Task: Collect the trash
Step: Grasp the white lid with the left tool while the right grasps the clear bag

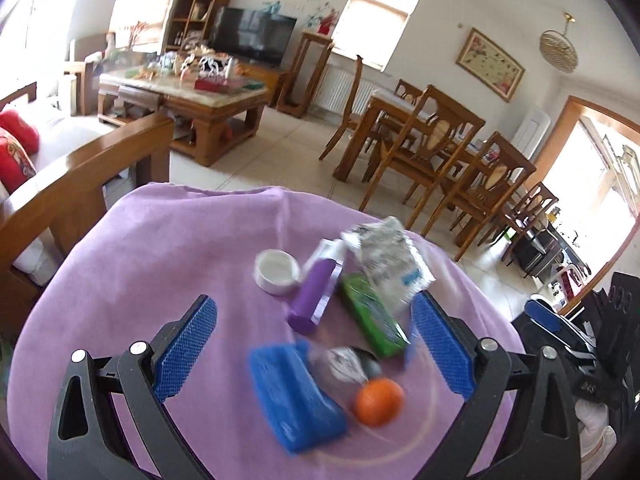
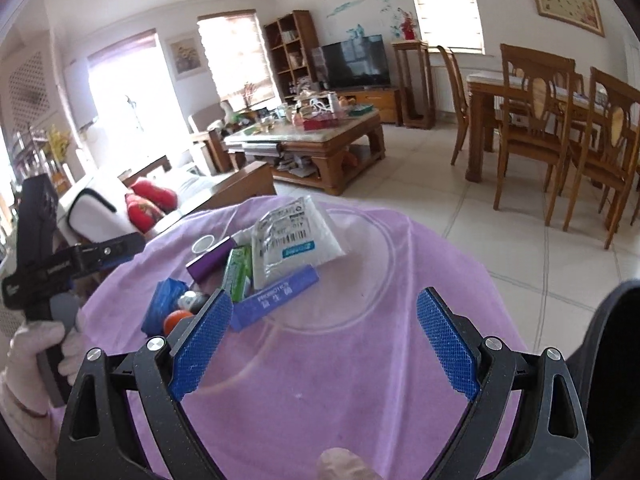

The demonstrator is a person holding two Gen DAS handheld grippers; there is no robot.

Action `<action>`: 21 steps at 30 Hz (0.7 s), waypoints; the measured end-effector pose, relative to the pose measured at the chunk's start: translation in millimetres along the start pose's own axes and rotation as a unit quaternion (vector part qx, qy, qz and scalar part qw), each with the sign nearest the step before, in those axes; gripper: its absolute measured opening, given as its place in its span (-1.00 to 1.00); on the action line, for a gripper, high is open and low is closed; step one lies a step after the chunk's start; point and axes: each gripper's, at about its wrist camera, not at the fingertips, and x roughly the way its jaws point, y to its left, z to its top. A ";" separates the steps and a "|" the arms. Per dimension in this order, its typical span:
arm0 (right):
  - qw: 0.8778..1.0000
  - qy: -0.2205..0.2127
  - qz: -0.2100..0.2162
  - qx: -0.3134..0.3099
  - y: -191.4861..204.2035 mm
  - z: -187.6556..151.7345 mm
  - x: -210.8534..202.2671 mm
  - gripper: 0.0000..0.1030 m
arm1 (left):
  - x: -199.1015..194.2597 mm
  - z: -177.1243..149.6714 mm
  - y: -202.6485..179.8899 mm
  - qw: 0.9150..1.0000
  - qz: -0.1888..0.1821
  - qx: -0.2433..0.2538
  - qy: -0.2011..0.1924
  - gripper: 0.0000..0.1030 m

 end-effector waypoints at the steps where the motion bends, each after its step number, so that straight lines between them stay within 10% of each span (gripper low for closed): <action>1: 1.000 0.005 0.002 -0.008 5.2 7.8 12.5 0.70 | 13.1 8.0 6.0 1.000 0.007 -0.002 0.014 0.87; 8: 0.998 0.046 -0.001 -0.036 13.4 53.0 105.0 0.65 | 70.3 19.7 23.3 0.996 0.022 -0.016 0.082 0.46; 18: 0.992 0.110 0.029 -0.061 17.0 57.5 178.3 0.63 | 66.1 7.3 14.1 0.995 0.059 0.040 0.068 0.08; 21: 0.990 0.110 0.033 -0.081 28.1 53.5 177.3 0.15 | 66.2 4.7 8.8 0.992 0.081 0.067 0.069 -0.10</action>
